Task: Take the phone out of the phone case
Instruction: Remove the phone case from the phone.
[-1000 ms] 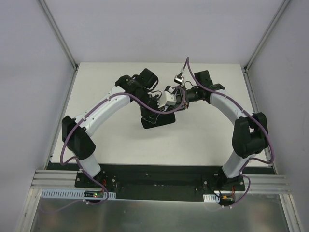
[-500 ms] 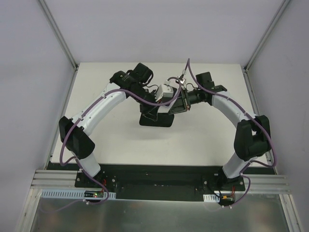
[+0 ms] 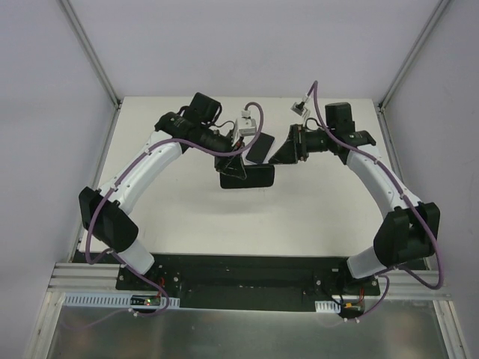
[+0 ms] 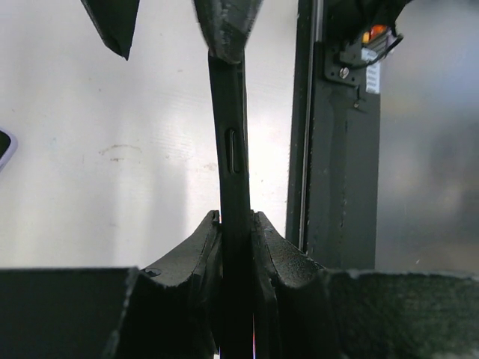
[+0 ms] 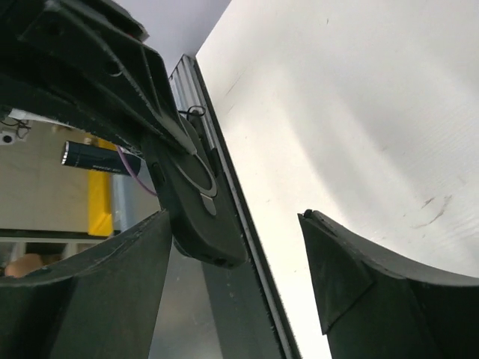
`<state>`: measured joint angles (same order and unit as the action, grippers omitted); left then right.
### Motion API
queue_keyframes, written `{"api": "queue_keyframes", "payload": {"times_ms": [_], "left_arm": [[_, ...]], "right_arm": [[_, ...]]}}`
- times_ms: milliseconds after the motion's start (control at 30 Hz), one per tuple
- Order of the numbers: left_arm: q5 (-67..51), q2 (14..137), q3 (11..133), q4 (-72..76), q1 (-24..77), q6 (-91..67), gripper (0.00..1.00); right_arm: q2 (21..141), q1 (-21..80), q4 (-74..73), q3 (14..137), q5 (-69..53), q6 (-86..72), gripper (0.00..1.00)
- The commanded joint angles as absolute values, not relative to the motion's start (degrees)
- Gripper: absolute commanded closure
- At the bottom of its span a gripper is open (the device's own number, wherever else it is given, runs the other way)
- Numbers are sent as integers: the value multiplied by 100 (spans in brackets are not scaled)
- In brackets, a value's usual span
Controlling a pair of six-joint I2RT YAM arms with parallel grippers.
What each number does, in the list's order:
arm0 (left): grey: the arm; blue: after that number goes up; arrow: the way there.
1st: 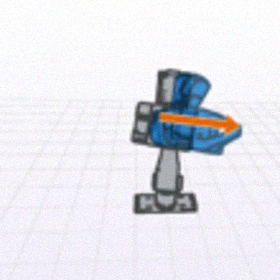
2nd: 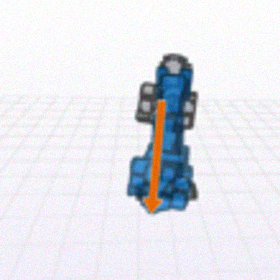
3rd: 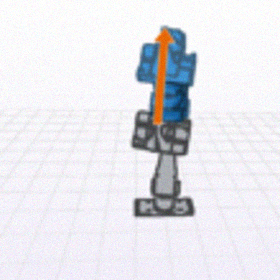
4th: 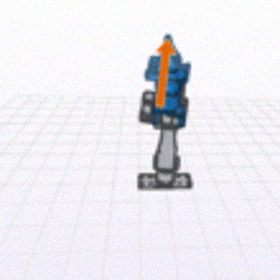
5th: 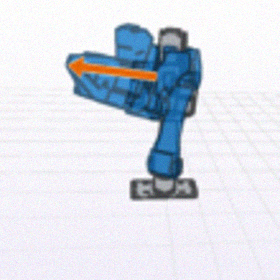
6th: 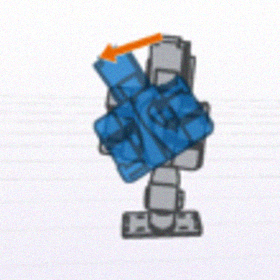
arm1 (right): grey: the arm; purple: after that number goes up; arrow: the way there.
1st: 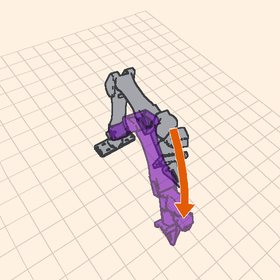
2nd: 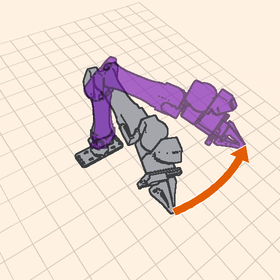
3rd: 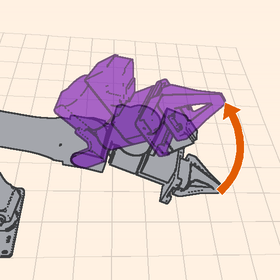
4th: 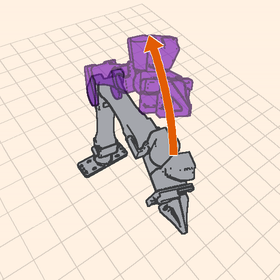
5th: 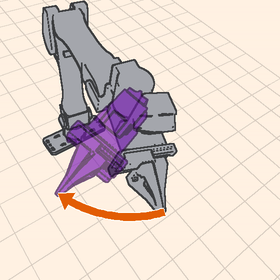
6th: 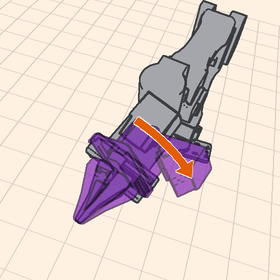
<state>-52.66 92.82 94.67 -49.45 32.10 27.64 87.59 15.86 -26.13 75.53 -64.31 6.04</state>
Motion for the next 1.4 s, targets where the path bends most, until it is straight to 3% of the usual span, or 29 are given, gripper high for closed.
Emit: {"api": "queue_keyframes", "payload": {"times_ms": [0, 400, 567, 700, 867, 967, 1067, 1100, 1133, 1167, 1367], "left_arm": [[-6178, 8868, 9483, -3931, 2998, 1918, 100], [-5748, 8982, 9352, -2418, 2777, 28, 100], [-5950, 9026, 9176, -1882, 2777, -614, 100], [-6021, 8991, 9036, -1635, 2777, -843, 100], [-6003, 9017, 8930, -1521, 2769, -897, 100], [-6178, 9061, 8904, -1521, 2716, -896, 100], [-6424, 9053, 8842, -1660, 2689, -757, 66], [-6451, 9035, 8807, -1757, 2689, -625, 46], [-6477, 9009, 8789, -1871, 2689, -502, 8], [-6504, 9009, 8824, -2124, 2689, -196, 1], [-6442, 9026, 9000, -3540, 2689, 1299, 1]], "right_arm": [[8157, 1564, -1804, 7226, -6494, 616, 23], [8059, 1696, 472, 6671, -6926, -895, 20], [8209, 1846, 905, 6697, -6882, -1221, 26], [8253, 1872, 1107, 6706, -7004, -1388, 50], [8218, 1872, 1213, 6724, -7171, -1564, 100], [8113, 1837, 1082, 6759, -7189, -1565, 100], [7990, 1793, -125, 7047, -7015, -551, 100], [7972, 1793, -776, 7223, -6927, -49, 100], [7980, 1793, -1217, 7416, -6882, 321, 100], [7998, 1793, -1622, 7653, -6856, 612, 100], [8594, 1819, -4723, 9515, -6812, 2879, 100]]}}
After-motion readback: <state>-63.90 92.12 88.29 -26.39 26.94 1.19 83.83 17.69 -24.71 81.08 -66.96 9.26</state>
